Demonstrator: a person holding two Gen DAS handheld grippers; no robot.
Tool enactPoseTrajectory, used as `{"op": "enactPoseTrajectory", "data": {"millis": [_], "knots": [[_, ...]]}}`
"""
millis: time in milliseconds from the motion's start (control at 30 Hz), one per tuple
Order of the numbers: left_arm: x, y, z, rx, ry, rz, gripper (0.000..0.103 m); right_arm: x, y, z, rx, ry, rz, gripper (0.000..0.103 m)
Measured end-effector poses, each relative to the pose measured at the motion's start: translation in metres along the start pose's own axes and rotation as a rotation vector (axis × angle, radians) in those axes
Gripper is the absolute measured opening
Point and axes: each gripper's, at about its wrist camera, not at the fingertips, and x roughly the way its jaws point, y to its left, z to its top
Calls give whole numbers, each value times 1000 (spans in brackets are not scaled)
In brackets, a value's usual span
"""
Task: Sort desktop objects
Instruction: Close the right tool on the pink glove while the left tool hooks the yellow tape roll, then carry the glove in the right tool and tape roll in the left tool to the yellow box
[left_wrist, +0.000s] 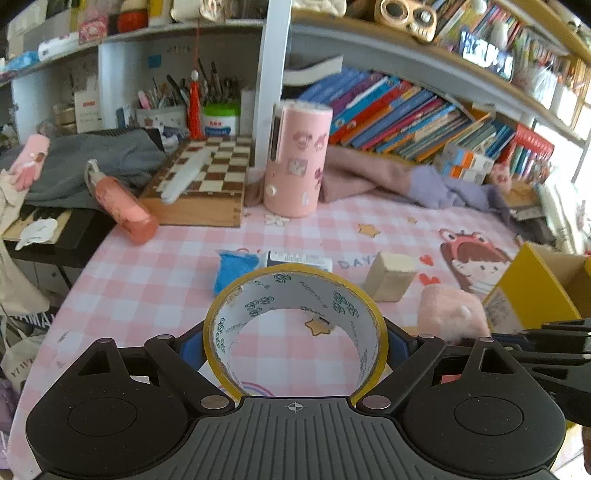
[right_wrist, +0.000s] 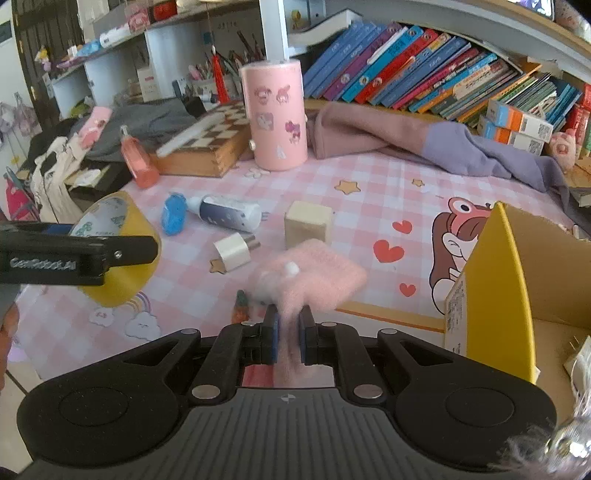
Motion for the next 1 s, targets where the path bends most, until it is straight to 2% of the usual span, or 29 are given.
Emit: {"op": "enactPoseTrajectory", "data": {"millis": [400, 1000], "knots": [[-54, 2, -20, -61, -47, -72, 92, -42, 24, -9, 8, -51, 23, 9], [-101, 11, -57, -82, -41, -156, 92, -79, 62, -48, 22, -40, 6, 9]]}}
